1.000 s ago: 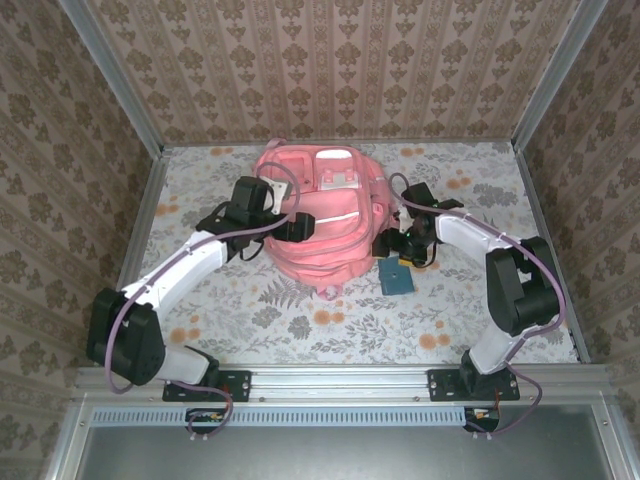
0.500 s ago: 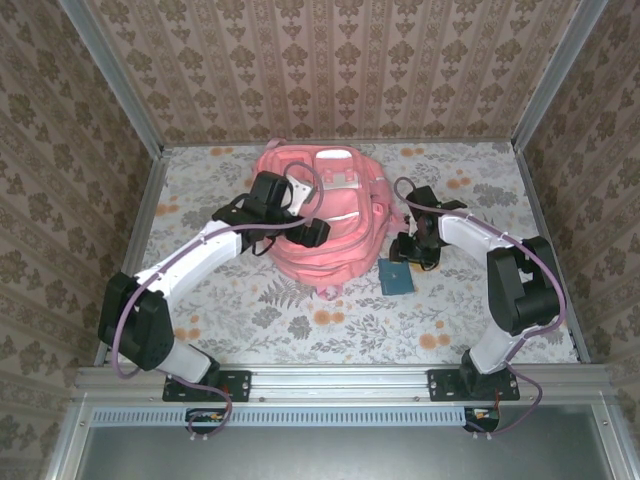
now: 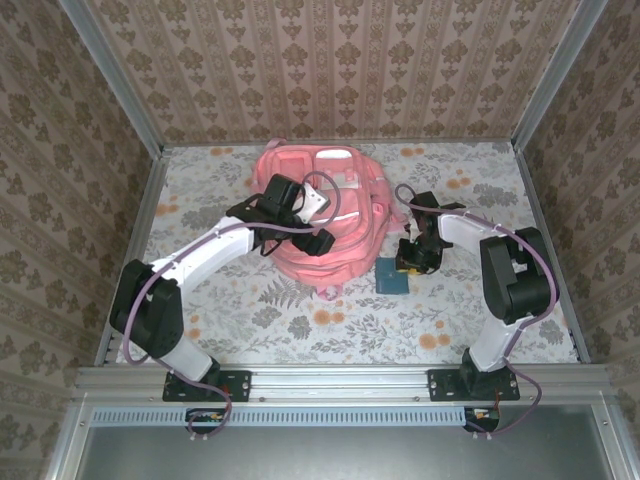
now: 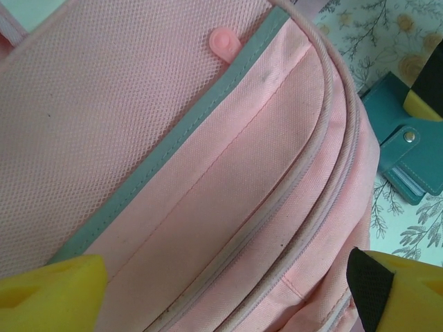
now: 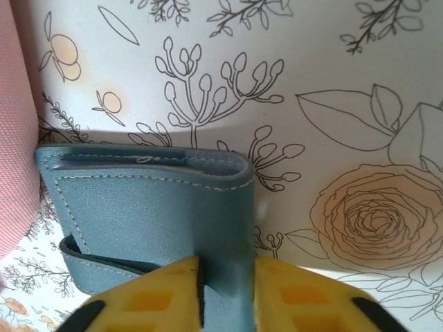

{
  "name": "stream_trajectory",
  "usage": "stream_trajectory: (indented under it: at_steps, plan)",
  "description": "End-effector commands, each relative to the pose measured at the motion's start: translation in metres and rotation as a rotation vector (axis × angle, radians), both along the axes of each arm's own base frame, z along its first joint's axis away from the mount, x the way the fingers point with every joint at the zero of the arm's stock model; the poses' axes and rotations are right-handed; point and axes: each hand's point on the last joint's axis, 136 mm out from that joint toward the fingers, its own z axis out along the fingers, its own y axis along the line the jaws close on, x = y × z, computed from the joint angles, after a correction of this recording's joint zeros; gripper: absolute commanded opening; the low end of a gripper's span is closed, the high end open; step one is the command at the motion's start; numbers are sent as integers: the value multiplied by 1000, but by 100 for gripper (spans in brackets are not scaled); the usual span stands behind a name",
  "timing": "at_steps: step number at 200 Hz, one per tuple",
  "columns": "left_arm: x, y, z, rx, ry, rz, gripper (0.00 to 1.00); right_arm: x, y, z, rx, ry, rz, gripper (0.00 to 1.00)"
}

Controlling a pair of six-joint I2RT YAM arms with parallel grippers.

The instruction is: Pack the student bag

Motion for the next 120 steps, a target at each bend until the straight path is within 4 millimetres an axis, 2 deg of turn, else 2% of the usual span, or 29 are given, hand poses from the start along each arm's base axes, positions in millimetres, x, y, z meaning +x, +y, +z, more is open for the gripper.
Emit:
stream_trajectory:
  at_steps: [1,20,48,60,83,120]
  plan:
    - [1,-5,9,9,-12,-49,92,-4,2,-6,7,36,9,14]
    - [0,-5,9,27,-15,-75,92,0,-2,4,-13,-8,-13,7]
    - [-3,-6,5,60,-30,-129,92,8,-12,31,-54,-112,-49,0]
    - [-2,-5,2,89,-43,-148,91,10,-16,45,-69,-163,-68,0]
    - [1,-7,-7,154,-76,-189,85,15,-21,71,-59,-254,-115,0]
    - [8,-17,-19,186,-84,-262,66,17,-18,100,-2,-341,-148,0]
